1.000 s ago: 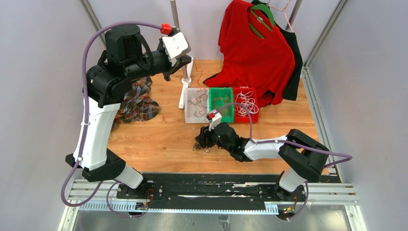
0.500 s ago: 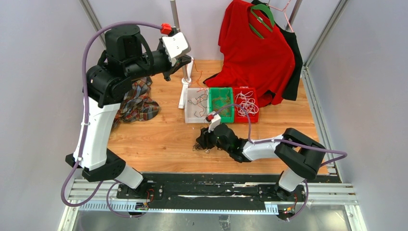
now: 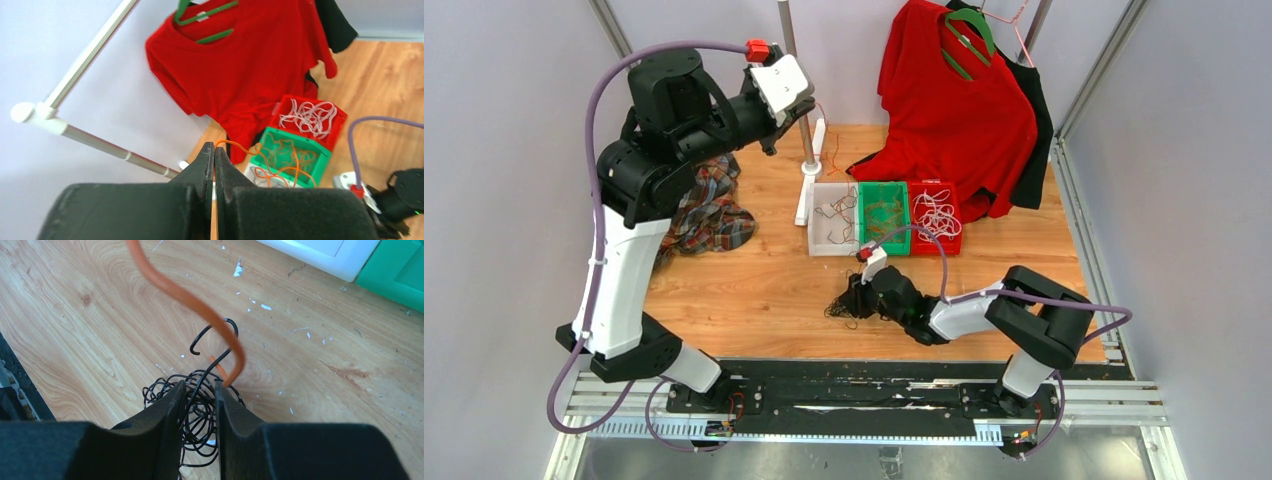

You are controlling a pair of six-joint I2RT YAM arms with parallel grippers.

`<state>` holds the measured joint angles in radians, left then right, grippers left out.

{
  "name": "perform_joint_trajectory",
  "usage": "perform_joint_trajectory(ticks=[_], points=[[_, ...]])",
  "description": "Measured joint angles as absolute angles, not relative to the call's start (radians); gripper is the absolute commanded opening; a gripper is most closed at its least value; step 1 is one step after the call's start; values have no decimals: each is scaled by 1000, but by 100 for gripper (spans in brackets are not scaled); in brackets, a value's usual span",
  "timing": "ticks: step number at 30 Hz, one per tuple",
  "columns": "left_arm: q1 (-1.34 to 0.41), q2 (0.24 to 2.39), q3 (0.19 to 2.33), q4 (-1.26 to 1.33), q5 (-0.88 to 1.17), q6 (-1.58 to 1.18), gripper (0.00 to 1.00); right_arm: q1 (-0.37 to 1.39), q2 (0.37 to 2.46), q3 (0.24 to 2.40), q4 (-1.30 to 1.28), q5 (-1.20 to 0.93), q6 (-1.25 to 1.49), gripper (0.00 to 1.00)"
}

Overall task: Untangle the cables
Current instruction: Untie the cable.

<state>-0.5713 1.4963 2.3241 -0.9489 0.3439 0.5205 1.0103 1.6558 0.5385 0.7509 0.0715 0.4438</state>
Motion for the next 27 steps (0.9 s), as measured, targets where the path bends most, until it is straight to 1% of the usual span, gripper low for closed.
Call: perform_joint_trajectory(ticks=[7,14,19,22,27], points=[[-571,1468,2263,-786,241,510,0,1023,1656,496,812,73,459,26],[-572,1452,2170,-557,68,505,0,1039,1658,461,865,80,476,28],[-572,1452,2148,-390,-65,553,0,1056,1662,410,913,92,493,31],[-572,1450,2148,-339,-79,567,0,1064,1662,385,945,100,504,36],[-572,1436,2122,-366,-2,541,0,1065,1642,382,937,105,508,54]])
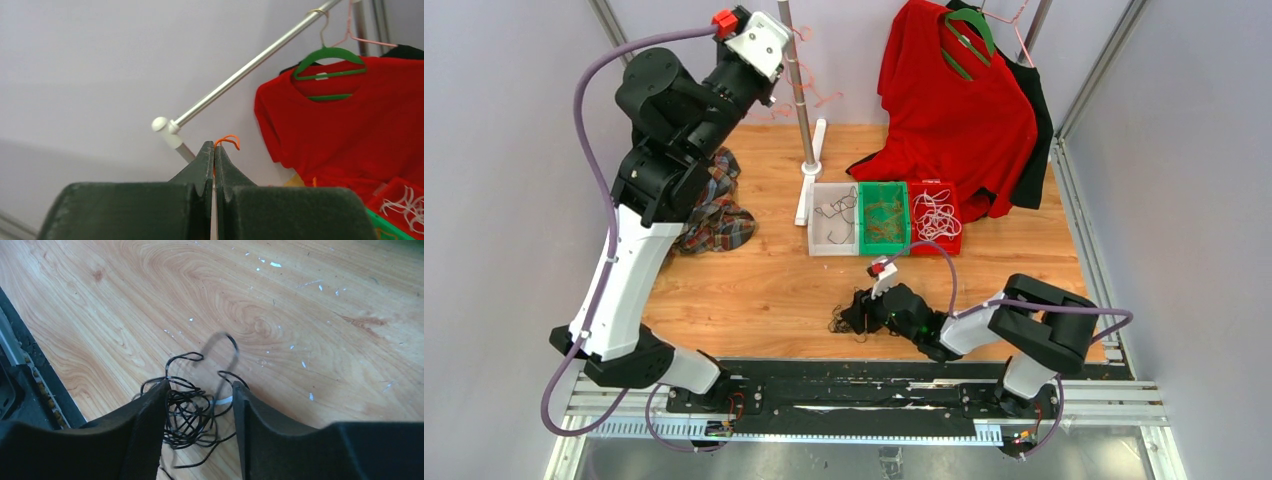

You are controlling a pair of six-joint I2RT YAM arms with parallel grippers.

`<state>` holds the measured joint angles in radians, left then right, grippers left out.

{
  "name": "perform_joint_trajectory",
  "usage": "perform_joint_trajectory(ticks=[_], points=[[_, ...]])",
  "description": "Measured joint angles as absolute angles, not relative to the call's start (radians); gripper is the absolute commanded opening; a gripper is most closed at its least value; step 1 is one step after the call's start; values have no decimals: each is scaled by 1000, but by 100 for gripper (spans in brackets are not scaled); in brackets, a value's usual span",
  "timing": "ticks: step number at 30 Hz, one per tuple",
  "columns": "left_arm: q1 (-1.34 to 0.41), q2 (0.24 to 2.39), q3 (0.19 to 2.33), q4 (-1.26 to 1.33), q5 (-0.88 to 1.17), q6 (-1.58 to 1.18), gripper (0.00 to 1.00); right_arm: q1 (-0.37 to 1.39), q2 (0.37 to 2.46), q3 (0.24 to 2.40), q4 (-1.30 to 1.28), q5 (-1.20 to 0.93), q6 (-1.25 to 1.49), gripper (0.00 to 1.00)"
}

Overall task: Untangle the cables
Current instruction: Untie the cable, then place the cable in the bin.

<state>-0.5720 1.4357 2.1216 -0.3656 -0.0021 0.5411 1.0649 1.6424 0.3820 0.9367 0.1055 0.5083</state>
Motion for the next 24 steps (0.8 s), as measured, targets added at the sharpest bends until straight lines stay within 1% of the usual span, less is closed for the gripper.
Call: perform_joint_trajectory(ticks=[3,7,9,12,17,24], points=[[-572,1429,2082,-393,51,512,0,1065,1587,382,891,109,506,64],[-573,1434,2028,-430,114,474,0,1065,1430,393,802,128,490,72],[-574,1443,2021,-451,144,456,0,1063,1332,416,743,147,470,74],[-580,1458,2017,-465,188,429,0,1040,1193,451,668,160,445,74],[-606,1491,2017,-467,255,389,0,971,1036,466,567,181,410,73],[-642,1575,2031,-473,312,358,1,876,933,466,465,233,377,68]])
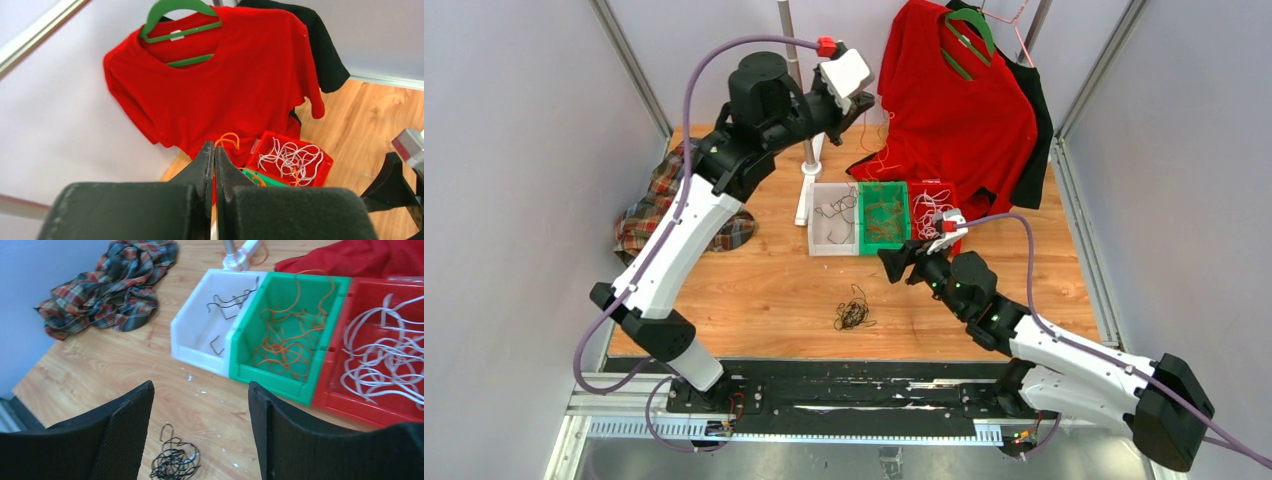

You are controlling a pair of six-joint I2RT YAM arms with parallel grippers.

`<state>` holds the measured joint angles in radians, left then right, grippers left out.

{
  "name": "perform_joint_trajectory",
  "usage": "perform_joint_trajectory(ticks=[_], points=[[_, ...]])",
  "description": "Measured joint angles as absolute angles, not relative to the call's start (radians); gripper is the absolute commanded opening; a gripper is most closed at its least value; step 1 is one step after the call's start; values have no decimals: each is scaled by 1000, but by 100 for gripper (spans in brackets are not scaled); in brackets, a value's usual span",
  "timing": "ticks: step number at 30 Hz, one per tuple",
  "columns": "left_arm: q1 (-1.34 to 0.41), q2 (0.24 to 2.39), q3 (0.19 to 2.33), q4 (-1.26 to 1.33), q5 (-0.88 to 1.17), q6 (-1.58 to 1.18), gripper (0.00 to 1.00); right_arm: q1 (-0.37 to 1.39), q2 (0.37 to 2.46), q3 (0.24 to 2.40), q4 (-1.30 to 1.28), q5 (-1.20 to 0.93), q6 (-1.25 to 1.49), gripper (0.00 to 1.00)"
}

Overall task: Untangle the cables
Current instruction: Place the cable in the bin.

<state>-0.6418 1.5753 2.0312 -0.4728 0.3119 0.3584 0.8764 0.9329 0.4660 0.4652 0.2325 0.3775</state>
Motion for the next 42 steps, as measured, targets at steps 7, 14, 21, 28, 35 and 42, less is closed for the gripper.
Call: perform_joint_trajectory(ticks=[7,14,21,28,35,42], points=[[-660,1658,2043,-473,322,354,0,818,878,455,426,266,358,67],[-661,1698,2037,-463,320,356,0,774,820,426,391,298,347,66],[-662,1703,1944,-429,307,379,0,743,767,392,374,331,345,66],[-663,1761,1846,-429,274,435,0,724,756,377,360,353,344,66],[-664,1861,1836,-435,223,484,0,715,748,376,333,368,342,65],[-664,1943,1836,-430,181,529,0,694,732,376,303,371,328,65]])
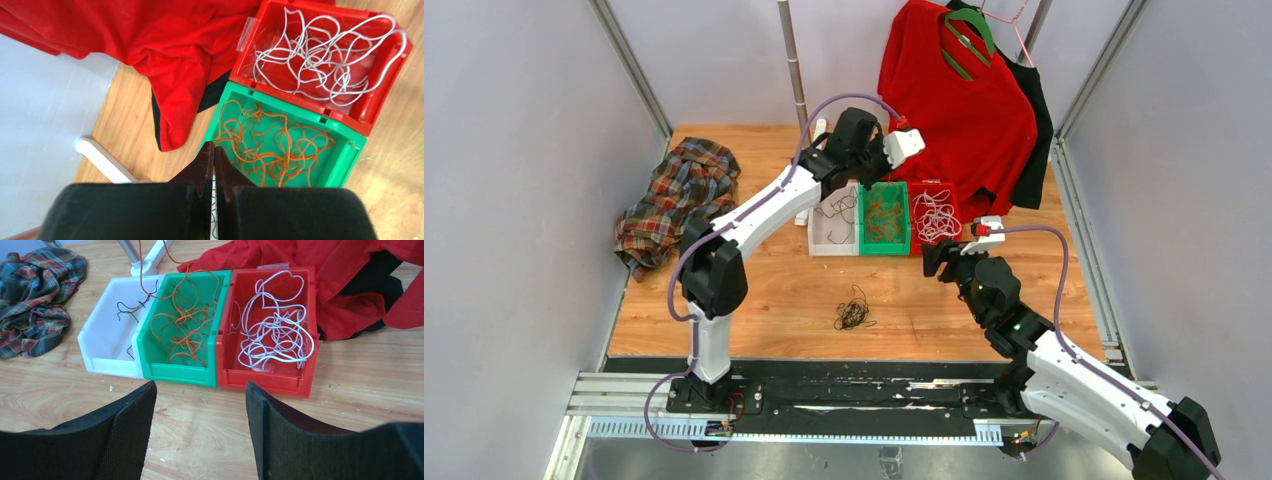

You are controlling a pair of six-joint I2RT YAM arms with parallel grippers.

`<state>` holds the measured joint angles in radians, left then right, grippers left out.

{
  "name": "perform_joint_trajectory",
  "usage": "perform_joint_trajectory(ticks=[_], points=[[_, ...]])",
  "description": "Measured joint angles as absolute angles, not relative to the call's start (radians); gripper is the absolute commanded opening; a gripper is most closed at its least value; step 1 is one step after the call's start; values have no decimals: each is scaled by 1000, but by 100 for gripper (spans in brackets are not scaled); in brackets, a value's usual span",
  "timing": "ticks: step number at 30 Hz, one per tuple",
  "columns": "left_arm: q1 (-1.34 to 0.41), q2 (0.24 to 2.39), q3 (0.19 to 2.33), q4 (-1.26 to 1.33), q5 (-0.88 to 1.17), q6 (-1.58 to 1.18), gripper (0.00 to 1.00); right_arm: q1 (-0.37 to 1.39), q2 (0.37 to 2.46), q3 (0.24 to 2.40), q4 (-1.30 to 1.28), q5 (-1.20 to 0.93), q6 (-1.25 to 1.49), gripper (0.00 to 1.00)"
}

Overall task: Untangle the cables
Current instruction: Place the cable in the bin.

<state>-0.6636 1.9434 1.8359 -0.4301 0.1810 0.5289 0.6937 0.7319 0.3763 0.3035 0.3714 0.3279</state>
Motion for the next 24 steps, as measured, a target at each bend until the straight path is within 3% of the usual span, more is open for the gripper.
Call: perform_joint_trajectory(ticks=[24], points=[[-670,2206,1847,-368,128,492,0,658,743,389,253,371,319,65]])
